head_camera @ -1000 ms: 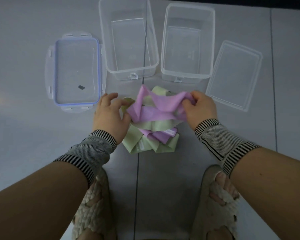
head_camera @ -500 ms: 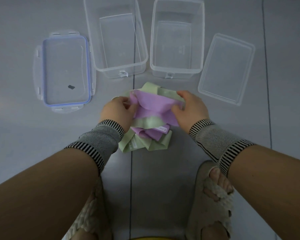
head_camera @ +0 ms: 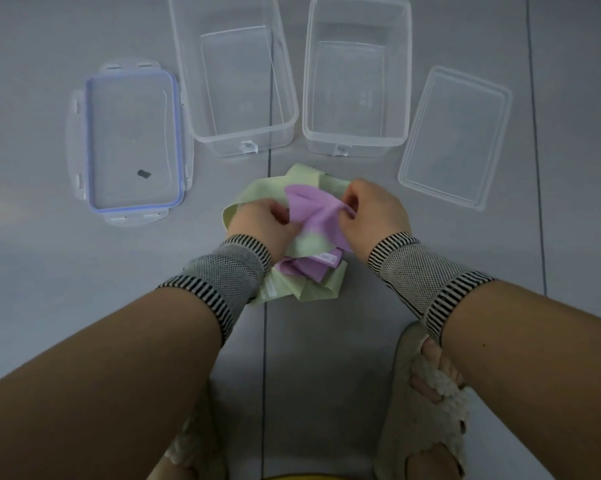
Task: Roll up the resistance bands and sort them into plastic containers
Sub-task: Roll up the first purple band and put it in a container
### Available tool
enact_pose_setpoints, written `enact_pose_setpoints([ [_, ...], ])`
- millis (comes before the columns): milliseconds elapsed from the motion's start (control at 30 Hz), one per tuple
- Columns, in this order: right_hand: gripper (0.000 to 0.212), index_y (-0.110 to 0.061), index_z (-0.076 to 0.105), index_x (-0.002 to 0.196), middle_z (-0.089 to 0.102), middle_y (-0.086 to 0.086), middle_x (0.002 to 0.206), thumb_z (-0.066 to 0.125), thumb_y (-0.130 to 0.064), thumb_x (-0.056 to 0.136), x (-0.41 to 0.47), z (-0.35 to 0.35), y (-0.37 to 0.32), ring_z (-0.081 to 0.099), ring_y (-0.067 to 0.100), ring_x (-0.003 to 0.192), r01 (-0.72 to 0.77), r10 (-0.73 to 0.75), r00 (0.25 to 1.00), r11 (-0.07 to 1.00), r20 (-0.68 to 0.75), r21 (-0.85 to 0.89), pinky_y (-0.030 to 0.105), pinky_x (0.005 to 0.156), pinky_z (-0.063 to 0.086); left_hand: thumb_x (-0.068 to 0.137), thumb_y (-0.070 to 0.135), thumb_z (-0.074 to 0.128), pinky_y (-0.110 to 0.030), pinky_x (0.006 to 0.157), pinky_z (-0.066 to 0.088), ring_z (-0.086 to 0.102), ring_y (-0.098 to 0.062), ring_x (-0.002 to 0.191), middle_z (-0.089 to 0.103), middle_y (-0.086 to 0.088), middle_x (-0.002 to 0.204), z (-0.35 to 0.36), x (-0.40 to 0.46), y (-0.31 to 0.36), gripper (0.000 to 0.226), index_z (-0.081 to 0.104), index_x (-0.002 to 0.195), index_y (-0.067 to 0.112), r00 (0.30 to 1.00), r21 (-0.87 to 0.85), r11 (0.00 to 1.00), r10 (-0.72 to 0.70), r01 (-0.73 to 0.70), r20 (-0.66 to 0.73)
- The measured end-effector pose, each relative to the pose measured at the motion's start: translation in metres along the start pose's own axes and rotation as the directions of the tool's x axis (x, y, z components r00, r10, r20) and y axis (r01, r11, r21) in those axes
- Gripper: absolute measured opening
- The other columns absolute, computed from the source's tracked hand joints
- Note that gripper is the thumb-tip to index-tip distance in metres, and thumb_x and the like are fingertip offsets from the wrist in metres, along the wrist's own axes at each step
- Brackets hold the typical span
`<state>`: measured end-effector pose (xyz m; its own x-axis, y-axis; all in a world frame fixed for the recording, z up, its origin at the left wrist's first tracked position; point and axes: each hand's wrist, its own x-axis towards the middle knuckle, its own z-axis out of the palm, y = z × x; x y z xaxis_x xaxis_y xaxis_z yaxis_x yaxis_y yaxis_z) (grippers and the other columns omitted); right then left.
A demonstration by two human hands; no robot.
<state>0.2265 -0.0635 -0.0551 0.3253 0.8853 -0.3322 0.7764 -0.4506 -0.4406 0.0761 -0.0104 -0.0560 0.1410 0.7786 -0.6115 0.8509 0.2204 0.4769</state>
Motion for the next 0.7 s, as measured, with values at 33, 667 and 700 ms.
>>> enact_pose_setpoints([
  [33,0.014,-0.022,0.045,0.082,0.052,0.003,0.088,0.055,-0.014,0.086,0.000,-0.002,-0.002,0.053,0.027,0.084,0.019,-0.018,0.999,1.000,-0.033,0.011,0.028,0.070,0.035,0.081,0.028,0.065,-0.022,0.071,0.038,0.056,-0.019,0.079,0.056,0.006,0.074,-0.001,-0.002,0.002,0.013,0.054,0.076,0.024,0.998,0.061,0.997,0.049,-0.048,-0.031],
  [667,0.023,-0.005,0.070,0.100,0.069,0.018,0.105,0.055,-0.019,0.090,-0.003,0.005,0.069,0.062,0.033,0.100,-0.484,0.504,0.864,0.840,-0.020,0.246,0.028,0.081,0.044,0.081,0.028,0.059,-0.037,0.097,0.039,0.046,-0.028,0.117,0.041,-0.004,0.131,-0.015,-0.010,-0.034,0.042,0.058,0.123,0.022,0.953,0.282,0.959,0.111,-0.028,-0.283],
  [700,0.023,-0.005,0.070,0.100,0.069,0.017,0.104,0.056,-0.020,0.090,-0.002,0.007,0.066,0.063,0.032,0.099,-0.482,0.502,0.865,0.833,-0.005,0.271,0.027,0.079,0.043,0.082,0.025,0.058,-0.037,0.099,0.038,0.044,-0.028,0.119,0.041,-0.004,0.132,-0.013,-0.011,-0.031,0.043,0.057,0.124,0.020,0.946,0.288,0.956,0.140,-0.053,-0.292],
])
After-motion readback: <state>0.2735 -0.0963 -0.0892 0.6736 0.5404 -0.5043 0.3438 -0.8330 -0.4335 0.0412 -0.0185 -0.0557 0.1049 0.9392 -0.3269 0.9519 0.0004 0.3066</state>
